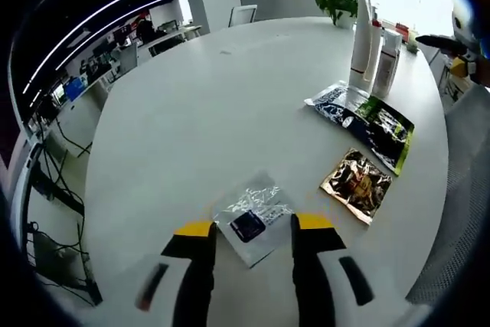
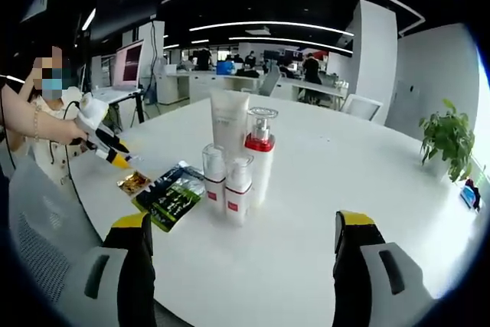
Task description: Arrange the skincare products in the storage area until every visible bottle or jar stands upright without overlapping.
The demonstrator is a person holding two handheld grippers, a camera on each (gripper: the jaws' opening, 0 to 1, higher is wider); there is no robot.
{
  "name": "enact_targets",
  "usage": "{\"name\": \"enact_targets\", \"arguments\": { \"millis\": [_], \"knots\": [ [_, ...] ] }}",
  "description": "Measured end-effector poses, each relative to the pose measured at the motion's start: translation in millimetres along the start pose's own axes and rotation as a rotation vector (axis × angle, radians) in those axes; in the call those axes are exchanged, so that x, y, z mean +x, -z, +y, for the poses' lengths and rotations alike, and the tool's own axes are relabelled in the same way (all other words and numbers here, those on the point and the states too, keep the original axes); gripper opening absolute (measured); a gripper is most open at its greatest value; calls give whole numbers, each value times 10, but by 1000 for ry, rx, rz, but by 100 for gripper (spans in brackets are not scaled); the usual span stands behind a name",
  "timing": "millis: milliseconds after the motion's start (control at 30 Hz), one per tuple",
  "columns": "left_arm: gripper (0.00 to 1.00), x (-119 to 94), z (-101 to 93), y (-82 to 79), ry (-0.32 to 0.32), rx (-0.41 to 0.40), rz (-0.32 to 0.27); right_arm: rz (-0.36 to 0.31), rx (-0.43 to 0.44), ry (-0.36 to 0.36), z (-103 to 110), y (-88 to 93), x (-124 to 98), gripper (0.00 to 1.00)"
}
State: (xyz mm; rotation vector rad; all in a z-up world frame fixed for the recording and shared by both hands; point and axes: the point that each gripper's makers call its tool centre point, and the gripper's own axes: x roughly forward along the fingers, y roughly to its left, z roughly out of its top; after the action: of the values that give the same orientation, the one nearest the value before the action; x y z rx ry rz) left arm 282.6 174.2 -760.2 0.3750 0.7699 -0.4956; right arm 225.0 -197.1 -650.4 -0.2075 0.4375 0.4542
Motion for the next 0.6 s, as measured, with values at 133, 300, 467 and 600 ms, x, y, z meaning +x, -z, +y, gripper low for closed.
{"name": "enact_targets", "arguments": {
  "millis": [133,300,467,600],
  "knots": [
    [39,-43,5,-23,-12,-5,1,-4,6,-3,15,0,-3,99],
    [40,-97,-84,-8,-4,-7,-2,-5,6,-6,41,9,-29,99],
    [41,-146,-303,-81,25,0,-26,-6,11,-6,41,37,-56,99],
    [42,-165,-432,-143,48,-7,-44,-8,14,-11,51,36,-67,99]
  ]
}}
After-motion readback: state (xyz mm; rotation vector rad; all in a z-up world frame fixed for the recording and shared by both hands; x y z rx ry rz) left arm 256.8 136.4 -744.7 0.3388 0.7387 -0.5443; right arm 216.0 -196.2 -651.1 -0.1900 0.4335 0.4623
